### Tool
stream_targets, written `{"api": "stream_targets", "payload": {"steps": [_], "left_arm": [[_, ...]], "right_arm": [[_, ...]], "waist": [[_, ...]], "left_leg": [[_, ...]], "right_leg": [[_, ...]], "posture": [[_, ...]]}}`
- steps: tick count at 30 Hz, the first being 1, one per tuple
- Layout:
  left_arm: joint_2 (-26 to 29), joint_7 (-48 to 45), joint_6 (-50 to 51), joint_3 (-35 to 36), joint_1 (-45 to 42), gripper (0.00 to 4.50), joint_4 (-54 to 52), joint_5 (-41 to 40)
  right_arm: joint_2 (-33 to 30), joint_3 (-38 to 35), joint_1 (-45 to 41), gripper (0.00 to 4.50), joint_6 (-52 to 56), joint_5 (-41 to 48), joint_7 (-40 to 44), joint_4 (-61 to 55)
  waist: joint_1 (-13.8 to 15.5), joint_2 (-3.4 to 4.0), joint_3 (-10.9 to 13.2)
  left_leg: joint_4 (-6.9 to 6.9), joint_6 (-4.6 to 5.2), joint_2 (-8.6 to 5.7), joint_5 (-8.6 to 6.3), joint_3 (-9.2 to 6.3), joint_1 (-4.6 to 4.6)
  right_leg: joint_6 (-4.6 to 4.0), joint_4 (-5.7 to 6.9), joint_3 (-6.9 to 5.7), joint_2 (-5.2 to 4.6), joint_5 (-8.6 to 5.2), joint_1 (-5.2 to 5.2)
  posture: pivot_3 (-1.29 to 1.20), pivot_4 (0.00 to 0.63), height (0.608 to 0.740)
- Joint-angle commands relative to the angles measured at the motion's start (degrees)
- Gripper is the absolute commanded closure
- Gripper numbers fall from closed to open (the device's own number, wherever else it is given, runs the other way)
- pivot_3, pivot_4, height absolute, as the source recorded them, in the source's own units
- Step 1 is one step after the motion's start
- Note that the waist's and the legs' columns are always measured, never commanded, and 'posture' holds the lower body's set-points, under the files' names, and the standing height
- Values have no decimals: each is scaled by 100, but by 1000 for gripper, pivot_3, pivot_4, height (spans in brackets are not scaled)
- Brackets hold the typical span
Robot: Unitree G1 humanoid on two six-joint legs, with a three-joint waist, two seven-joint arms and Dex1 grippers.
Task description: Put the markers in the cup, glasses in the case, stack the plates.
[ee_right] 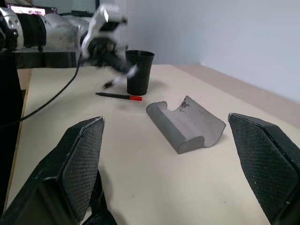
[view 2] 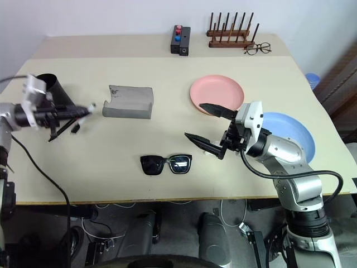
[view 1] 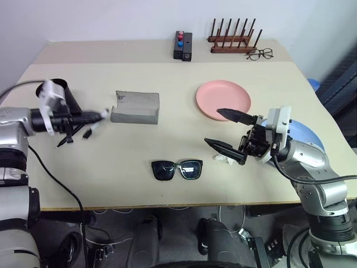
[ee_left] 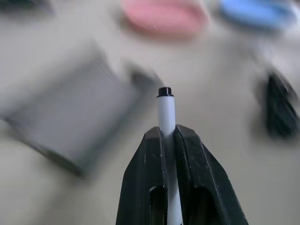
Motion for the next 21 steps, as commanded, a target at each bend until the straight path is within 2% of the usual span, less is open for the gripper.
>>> {"api": "stream_targets", "payload": {"steps": [1,6,11,15,21], "left_arm": [[-75,873,-186,812,-149,4447,97,-266],[-373,1930,-880,1417,-197,4447,-52,-188],[-454,2786,-1832,1781,-639,4447,336,-50],[-512,3081,-2224,1918,-928,4447,613,2],[-519,4118,-3348,1846,-1034,4447,1283,588]], "right_arm": [[37,-115,-158,170,126,280,9,-30],[124,-121,-353,170,149,286,-82,137],[138,-101,-454,170,105,242,-39,244],[126,-110,-463,170,75,229,-11,287],[103,-155,-386,170,78,234,-59,220]], "waist": [[1,-2,0],[13,-5,0],[14,-15,-1],[12,-15,-1],[11,-16,-1]], "left_leg": [[2,0,0,0,-1,0],[15,0,-1,0,-3,4],[21,0,-1,0,-4,3],[20,0,-1,0,-4,4],[20,-1,-1,0,-3,5]], "right_leg": [[4,6,0,0,-1,0],[9,28,0,0,-3,0],[9,31,0,0,-2,1],[10,31,0,0,-2,3],[11,31,0,0,-2,3]], "posture": [[0,150,740],[0,150,740],[0,150,740],[0,150,740],[0,150,740]]}}
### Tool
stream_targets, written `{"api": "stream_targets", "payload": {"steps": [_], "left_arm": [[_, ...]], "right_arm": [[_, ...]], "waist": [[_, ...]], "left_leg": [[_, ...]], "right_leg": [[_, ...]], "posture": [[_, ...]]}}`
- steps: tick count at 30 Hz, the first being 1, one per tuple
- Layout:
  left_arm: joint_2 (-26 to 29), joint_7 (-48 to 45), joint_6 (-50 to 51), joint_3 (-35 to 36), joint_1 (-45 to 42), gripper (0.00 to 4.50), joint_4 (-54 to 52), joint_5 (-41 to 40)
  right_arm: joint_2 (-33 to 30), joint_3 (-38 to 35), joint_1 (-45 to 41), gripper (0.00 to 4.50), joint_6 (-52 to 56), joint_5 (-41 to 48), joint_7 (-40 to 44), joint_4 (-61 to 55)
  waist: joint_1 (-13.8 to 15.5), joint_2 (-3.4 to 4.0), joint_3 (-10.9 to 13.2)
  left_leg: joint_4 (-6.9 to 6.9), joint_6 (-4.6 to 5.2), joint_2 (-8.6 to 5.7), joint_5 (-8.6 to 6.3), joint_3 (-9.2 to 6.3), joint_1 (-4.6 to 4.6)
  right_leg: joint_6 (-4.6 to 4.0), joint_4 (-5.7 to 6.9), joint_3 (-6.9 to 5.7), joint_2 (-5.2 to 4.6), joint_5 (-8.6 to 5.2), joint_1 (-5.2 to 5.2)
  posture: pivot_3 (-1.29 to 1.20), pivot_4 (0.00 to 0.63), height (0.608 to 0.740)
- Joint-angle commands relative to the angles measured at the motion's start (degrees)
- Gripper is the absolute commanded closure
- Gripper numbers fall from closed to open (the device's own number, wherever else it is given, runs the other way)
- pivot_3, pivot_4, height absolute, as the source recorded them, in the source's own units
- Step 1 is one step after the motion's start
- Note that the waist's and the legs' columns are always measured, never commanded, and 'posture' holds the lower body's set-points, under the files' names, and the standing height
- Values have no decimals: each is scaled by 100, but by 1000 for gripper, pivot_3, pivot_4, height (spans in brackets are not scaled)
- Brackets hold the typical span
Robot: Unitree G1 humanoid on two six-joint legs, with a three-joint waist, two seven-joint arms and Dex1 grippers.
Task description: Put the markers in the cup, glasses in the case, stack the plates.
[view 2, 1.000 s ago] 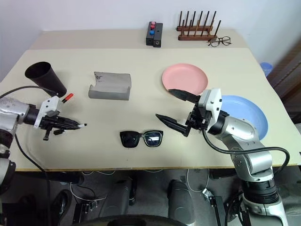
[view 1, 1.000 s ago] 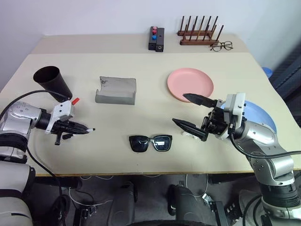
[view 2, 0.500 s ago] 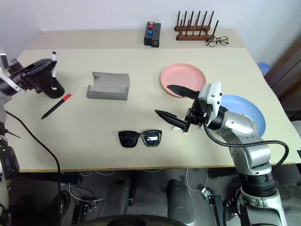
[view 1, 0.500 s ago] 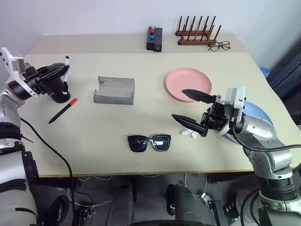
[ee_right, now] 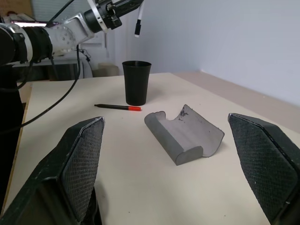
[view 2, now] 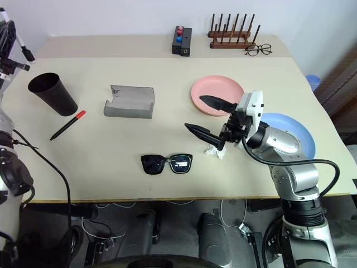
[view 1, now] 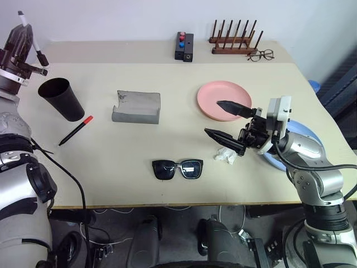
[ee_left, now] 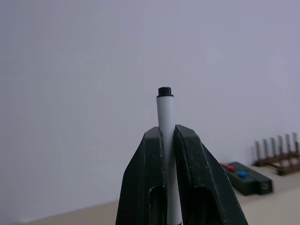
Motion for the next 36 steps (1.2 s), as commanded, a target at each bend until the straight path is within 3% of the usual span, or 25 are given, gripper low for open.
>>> {"api": "stream_targets", "payload": {"steps": [1,6,33,36], "left_arm": [[57,579,-644,67,-81,4447,259,284],[-123,697,-648,314,-99,4447,524,114],[-351,1167,-676,97,357,4447,921,827],[-365,1212,-699,40,334,3358,920,929]], "right_arm": [[-6,-169,9,170,-76,47,-33,-166],[-50,-222,131,170,-43,88,-52,-261],[-229,-460,251,170,281,170,-262,-616],[-251,-485,245,170,309,180,-277,-638]], "waist": [[0,0,0],[7,-1,-1],[3,-4,-2],[3,-4,-2]], "left_leg": [[0,0,0,0,0,0],[0,0,0,0,0,0],[-2,-1,0,-1,0,2],[-2,-1,0,-1,0,2]], "right_leg": [[0,0,0,0,0,0],[0,-1,0,0,0,1],[0,-2,0,1,0,2],[0,-2,0,1,0,2]], "posture": [[0,150,740],[0,150,740],[0,150,740],[0,150,740]]}}
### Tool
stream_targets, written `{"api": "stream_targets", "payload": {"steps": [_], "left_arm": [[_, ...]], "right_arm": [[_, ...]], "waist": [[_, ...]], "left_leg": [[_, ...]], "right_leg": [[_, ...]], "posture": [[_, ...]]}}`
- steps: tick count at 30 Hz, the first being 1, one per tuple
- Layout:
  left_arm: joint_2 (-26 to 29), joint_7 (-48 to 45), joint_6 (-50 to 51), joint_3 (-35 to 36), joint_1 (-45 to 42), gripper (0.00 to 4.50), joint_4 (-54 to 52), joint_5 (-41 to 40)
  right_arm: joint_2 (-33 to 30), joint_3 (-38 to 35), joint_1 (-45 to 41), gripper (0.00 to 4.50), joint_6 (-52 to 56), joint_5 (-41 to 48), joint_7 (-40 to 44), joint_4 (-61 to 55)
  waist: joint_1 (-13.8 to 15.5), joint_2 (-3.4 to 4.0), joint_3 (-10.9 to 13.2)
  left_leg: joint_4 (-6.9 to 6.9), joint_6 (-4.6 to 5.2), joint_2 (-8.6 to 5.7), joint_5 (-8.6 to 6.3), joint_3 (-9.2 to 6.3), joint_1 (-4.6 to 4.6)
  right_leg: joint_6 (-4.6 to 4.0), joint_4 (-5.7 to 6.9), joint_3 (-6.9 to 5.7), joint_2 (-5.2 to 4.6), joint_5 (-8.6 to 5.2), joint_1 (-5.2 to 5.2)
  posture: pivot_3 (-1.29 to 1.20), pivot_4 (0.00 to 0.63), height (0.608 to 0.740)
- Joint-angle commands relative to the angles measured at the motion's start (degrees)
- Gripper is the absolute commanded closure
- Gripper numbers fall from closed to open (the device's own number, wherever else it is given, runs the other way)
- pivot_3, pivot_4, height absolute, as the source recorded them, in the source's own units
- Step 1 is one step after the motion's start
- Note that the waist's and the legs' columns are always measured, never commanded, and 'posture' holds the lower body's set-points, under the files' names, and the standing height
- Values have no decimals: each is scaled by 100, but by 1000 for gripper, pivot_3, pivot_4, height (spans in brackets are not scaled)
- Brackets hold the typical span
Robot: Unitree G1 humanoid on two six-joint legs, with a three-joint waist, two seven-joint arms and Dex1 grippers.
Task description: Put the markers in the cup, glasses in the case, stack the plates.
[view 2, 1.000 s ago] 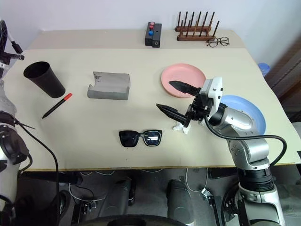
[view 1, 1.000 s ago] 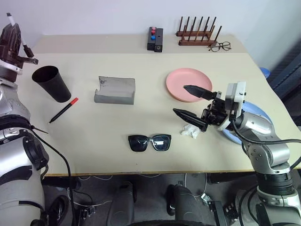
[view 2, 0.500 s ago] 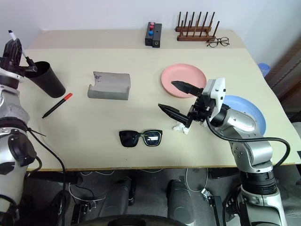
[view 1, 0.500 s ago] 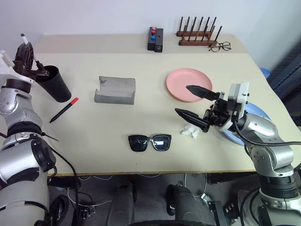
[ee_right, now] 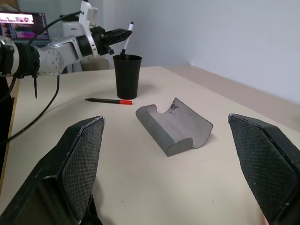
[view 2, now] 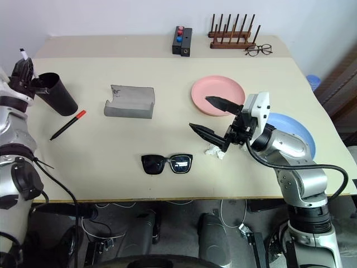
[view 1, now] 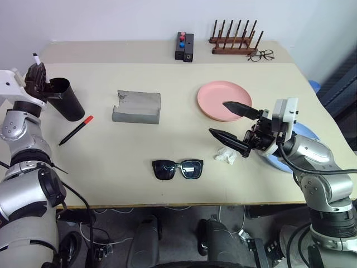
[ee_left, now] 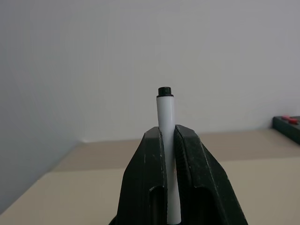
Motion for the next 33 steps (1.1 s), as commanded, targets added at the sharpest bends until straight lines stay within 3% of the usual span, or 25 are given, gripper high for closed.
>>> {"api": "stream_targets", "payload": {"steps": [1,6,7,13,19,24,27,30,33], "left_arm": [[34,49,-98,-33,-75,2865,-100,92],[33,-14,-95,9,-102,291,-113,94],[41,-71,-77,48,-138,111,-135,42],[58,-1112,602,261,-503,111,-415,-483],[232,-2397,2233,-22,-375,111,-1607,-847],[362,-2757,4798,-129,500,111,-3705,-1678],[339,-2607,6241,-498,1652,111,-5773,-2175],[285,-2166,6871,-598,2355,111,-6654,-2246],[559,-2110,6969,-765,2740,111,-6771,-1930]], "right_arm": [[-69,-182,-25,170,4,131,-39,-238],[-42,-165,-53,170,0,110,-62,-219],[-39,-163,-50,170,-6,107,-59,-213],[-24,-162,-41,170,-24,107,-45,-178],[-8,-166,-49,170,-45,86,-40,-103],[45,-134,-93,170,-56,97,-35,-49],[87,-64,-159,170,-98,61,16,41],[128,-6,-235,170,-140,9,58,137],[157,24,-288,170,-163,-6,80,198]], "waist": [[-1,0,0],[-3,0,0],[-3,0,0],[12,-5,1],[-34,-5,2],[-106,-5,2],[-145,-5,2],[-128,-4,2],[-134,-4,2]], "left_leg": [[0,0,0,0,0,0],[0,0,0,0,0,0],[0,0,0,0,0,0],[1,0,0,0,-1,-1],[-2,0,0,0,0,0],[-7,1,1,0,0,6],[-7,1,1,0,-5,6],[-8,0,1,0,-6,12],[-6,0,3,0,-8,15]], "right_leg": [[0,0,0,0,0,0],[0,0,0,0,0,0],[0,0,0,0,0,0],[0,0,0,0,0,0],[0,-1,0,0,0,-1],[-1,3,2,0,-1,0],[0,5,3,0,-2,1],[-16,3,6,0,-12,6],[-22,3,5,3,-14,5]], "posture": [[0,150,740],[0,150,740],[0,150,740],[0,150,740],[0,150,740],[0,150,740],[0,150,740],[0,150,740],[0,150,740]]}}
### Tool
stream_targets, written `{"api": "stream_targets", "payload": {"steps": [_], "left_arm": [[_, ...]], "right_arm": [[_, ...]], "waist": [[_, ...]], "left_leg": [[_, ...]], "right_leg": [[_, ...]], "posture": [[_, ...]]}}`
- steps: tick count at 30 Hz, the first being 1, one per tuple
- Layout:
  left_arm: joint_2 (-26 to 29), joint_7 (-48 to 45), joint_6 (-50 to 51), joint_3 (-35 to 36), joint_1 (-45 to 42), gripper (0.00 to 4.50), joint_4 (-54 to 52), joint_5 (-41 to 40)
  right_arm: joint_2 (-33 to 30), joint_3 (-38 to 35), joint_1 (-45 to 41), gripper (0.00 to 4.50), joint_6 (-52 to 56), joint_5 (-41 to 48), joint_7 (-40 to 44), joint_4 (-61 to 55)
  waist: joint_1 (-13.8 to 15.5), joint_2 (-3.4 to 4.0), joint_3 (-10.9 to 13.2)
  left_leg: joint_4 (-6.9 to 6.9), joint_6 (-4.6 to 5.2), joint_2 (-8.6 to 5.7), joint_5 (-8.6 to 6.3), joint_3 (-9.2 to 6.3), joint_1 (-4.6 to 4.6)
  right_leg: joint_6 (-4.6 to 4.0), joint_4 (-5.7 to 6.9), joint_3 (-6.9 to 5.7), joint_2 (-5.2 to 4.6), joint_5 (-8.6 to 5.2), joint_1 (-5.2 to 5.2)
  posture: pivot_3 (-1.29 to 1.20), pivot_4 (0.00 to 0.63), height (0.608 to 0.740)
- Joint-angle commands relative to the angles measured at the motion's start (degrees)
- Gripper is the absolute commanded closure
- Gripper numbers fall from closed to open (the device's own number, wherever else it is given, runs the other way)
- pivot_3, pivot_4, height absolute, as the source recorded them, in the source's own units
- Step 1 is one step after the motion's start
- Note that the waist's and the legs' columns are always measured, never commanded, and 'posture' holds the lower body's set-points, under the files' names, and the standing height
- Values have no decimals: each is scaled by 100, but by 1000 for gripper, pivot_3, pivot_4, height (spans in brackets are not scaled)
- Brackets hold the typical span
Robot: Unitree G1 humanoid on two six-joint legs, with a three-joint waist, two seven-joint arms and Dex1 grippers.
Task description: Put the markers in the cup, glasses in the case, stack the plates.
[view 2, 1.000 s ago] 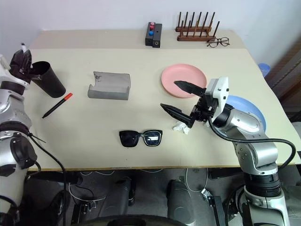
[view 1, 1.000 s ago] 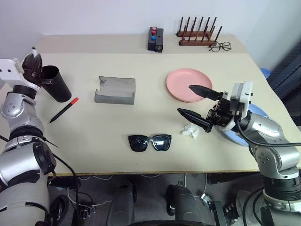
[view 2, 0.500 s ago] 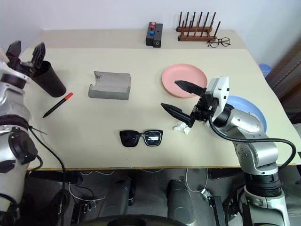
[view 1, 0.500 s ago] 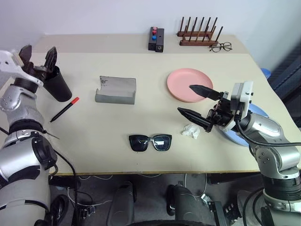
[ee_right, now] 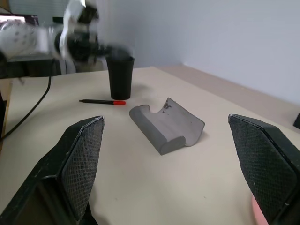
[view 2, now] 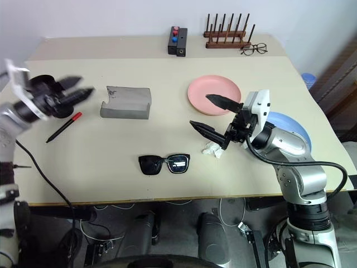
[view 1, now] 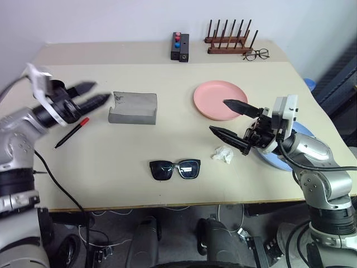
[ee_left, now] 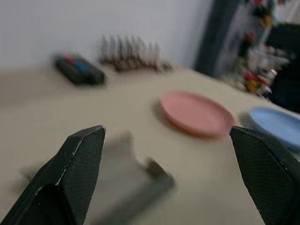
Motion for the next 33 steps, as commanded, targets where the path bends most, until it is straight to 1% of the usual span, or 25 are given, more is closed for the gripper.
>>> {"api": "stream_targets", "payload": {"steps": [1,4,5,7,9,11,14,16,18,22,24,26,27,28,29,30,33], "left_arm": [[407,119,78,-50,145,111,-179,281],[558,343,80,-26,129,111,135,480],[629,494,313,-35,101,111,283,525],[851,935,428,-212,142,111,480,980],[926,755,1080,-105,50,111,576,621],[1094,635,1618,-186,118,111,408,506],[1316,570,1951,-384,155,111,497,655],[1317,672,2074,-283,-8,111,714,637],[1389,670,1988,-324,-130,111,908,746],[1538,750,1292,-617,-208,111,1269,1327],[1649,692,1329,-874,-364,111,1562,1545],[1709,371,1309,-1069,-639,111,2061,1638],[1687,131,1449,-1054,-837,111,2356,1535],[1669,-9,1283,-1051,-944,111,2551,1543],[1674,2,1011,-1125,-962,111,2653,1699],[1660,-125,1068,-1105,-1064,111,2820,1666],[1639,-225,1046,-1297,-1379,111,3286,1913]], "right_arm": [[40,-48,-126,170,-119,30,34,-24],[44,-44,-131,170,-130,35,39,-8],[37,-53,-130,170,-130,39,48,-2],[27,-64,-116,170,-127,37,49,-20],[15,-73,-100,170,-115,47,57,-40],[-2,-93,-79,170,-98,69,71,-53],[-18,-104,-58,170,-94,73,100,-37],[-13,-97,-57,170,-82,72,105,-29],[2,-79,-58,170,-51,83,95,-27],[9,-55,-103,170,-17,85,99,10],[6,-48,-113,170,-29,64,117,33],[17,-42,-119,170,-23,64,112,32],[22,-42,-117,170,-18,70,104,24],[26,-40,-114,170,-18,69,95,19],[24,-40,-107,170,-14,72,94,11],[25,-45,-104,170,-6,79,85,5],[14,-59,-83,170,6,82,78,-10]], "waist": [[-2,1,0],[1,1,0],[1,1,0],[2,1,1],[2,1,1],[20,1,1],[15,2,1],[13,2,1],[17,2,1],[11,2,1],[11,2,1],[13,2,1],[27,2,1],[31,2,1],[31,2,1],[27,2,1],[28,1,1]], "left_leg": [[0,0,0,0,0,0],[-2,-1,0,0,1,-1],[-2,-1,0,-1,1,-1],[-3,-1,0,-1,1,-2],[-5,-1,0,-1,1,-3],[-5,-2,0,-1,2,-4],[-6,-3,0,-2,2,-8],[-9,-3,0,-2,2,-7],[-11,-4,0,-2,2,-8],[-14,-4,0,-2,3,-8],[-21,-3,0,-2,4,-7],[-27,-3,0,-2,6,-7],[-28,-3,0,-2,6,-7],[-28,-3,0,-2,6,-9],[-28,-3,0,-2,6,-12],[-28,-3,-1,-2,8,-14],[-31,-3,-1,-1,10,-16]], "right_leg": [[-1,0,0,0,-1,0],[-2,-1,0,0,-2,-5],[-2,-2,0,0,-2,-5],[2,-6,0,0,-5,-5],[10,-7,0,0,-10,-6],[10,-8,0,0,-10,-6],[7,-15,0,0,-9,-8],[6,-15,0,0,-9,-10],[8,-15,0,0,-10,-12],[5,-18,0,0,-9,-13],[-1,-22,0,0,-5,-14],[0,-25,0,0,-5,-16],[0,-27,0,0,-5,-16],[0,-26,-1,0,-5,-16],[2,-31,-1,0,-6,-19],[1,-35,-1,0,-5,-19],[-7,-40,-1,0,1,-18]], "posture": [[0,150,740],[0,150,740],[0,150,740],[0,150,740],[0,150,740],[0,150,740],[0,150,740],[0,150,740],[0,150,740],[0,150,740],[0,150,740],[0,150,740],[0,150,740],[0,150,740],[0,150,740],[0,150,740],[0,150,740]]}}
